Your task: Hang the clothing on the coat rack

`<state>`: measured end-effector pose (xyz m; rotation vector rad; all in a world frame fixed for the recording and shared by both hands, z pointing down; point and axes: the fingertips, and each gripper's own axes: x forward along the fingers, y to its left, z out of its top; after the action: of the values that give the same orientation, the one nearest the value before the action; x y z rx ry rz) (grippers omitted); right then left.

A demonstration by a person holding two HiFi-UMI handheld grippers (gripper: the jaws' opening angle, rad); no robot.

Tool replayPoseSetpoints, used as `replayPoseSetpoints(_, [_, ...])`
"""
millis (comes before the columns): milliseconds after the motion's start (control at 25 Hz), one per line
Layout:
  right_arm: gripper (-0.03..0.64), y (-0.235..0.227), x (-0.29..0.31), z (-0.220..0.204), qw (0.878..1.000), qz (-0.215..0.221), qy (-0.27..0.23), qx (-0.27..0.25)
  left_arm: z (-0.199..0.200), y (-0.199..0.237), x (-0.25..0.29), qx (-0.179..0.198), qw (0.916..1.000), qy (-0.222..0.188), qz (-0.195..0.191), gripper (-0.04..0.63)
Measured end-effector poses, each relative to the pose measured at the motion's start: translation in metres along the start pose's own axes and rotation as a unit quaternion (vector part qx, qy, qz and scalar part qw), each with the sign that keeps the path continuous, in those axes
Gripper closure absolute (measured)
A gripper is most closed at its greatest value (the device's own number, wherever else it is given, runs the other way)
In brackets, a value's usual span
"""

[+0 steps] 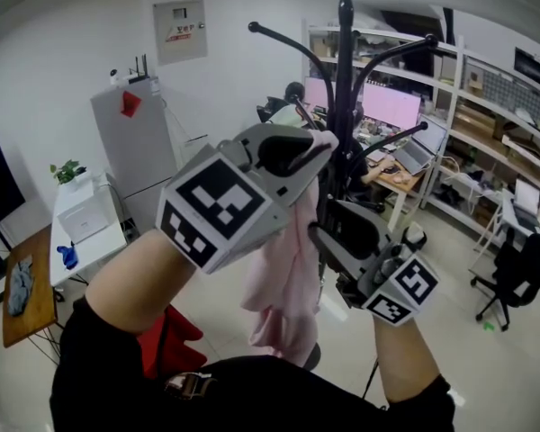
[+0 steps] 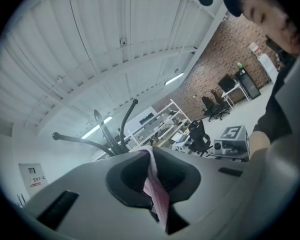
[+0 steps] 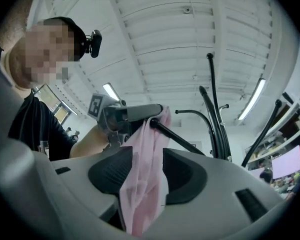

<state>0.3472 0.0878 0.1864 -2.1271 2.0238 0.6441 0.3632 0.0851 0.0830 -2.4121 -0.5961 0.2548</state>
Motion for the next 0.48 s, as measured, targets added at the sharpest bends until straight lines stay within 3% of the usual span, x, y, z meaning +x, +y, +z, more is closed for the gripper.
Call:
replayPoseSetpoints(160, [0.42,0.001,0.013,0.013,0.999,-0.017,-0.007,-0.036,-0.001,0.001,0.0,-0.024,0.9997,-0.007,-0.004,0.583])
replayPoseSetpoints(320, [0.422,0.011,0.031,0.021,0.994,-0.022,0.01,-0.103,-0.002,0.002,0.001,-0.032,0.9994,-0.009,-0.002,0.583])
replayPoseSetpoints(480, [0.584,0.015,0.035,0.029,0.993,-0.011,0.01,-0.114,-0.003,0.003,0.001,-0.042,0.999,-0.011,-0.007,0.583])
